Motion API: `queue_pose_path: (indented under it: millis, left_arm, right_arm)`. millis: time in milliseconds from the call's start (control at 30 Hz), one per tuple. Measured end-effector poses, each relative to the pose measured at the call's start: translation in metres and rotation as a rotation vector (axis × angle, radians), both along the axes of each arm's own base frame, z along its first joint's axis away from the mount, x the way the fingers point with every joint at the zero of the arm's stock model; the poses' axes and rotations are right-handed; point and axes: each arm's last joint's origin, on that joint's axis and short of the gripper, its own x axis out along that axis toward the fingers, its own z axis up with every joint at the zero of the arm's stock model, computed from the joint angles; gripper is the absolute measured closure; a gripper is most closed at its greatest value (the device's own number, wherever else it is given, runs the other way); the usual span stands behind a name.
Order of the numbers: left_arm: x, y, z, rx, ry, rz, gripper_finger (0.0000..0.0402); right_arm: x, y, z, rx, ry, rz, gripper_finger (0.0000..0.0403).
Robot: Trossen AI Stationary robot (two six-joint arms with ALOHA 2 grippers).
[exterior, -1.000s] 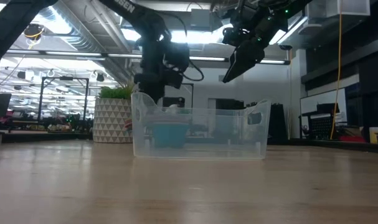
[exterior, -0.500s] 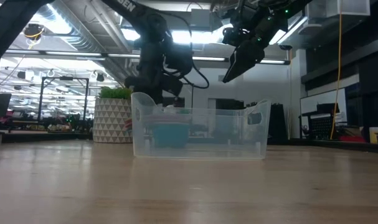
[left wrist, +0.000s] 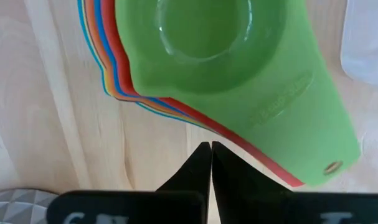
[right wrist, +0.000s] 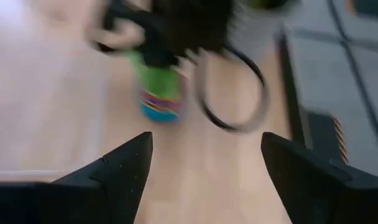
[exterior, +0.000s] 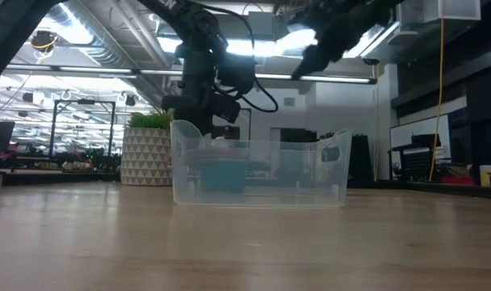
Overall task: Nest measuring cups in basket
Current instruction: Put the stacked measuring cups into the transparent bin
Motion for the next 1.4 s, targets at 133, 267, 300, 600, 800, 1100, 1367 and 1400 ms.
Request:
queue_pose_path:
  millis: [133,267,300,600,800,1100,1367,1400]
  left_arm:
    - [-0.003,0.001,0.016,0.015,-0.044,0.0,0.04]
    - [-0.016,0.003,0.043,0.039,-0.096,0.022,0.0396]
    - [-0.02,0.003,0.052,0.044,-0.111,0.03,0.0395]
    - [-0.07,-0.001,0.12,0.1,-0.241,0.165,0.0384]
    - [-0.092,-0.006,0.147,0.234,-0.298,0.242,0.0382]
    - [-0.098,-0.002,0.151,0.237,-0.325,0.414,0.0332]
    - [-0.1,0.006,0.151,0.215,-0.345,0.535,0.0237]
    - [-0.101,0.007,0.151,0.215,-0.345,0.541,0.0227]
  right_arm:
    - [-0.014,0.003,0.001,0.076,-0.097,0.153,0.0098]
    - [-0.026,0.003,-0.02,0.133,-0.107,0.173,0.0098]
    - [-0.028,0.003,-0.025,0.134,-0.11,0.169,0.0098]
    - [-0.032,0.005,-0.058,0.118,-0.134,0.169,0.0098]
    - [-0.032,0.005,-0.062,0.114,-0.139,0.17,0.0098]
    - [-0.031,0.004,-0.06,0.1,-0.156,0.172,0.0098]
    - [-0.031,0.004,-0.06,0.1,-0.155,0.171,0.0098]
    - [-0.031,0.004,-0.06,0.101,-0.155,0.172,0.0098]
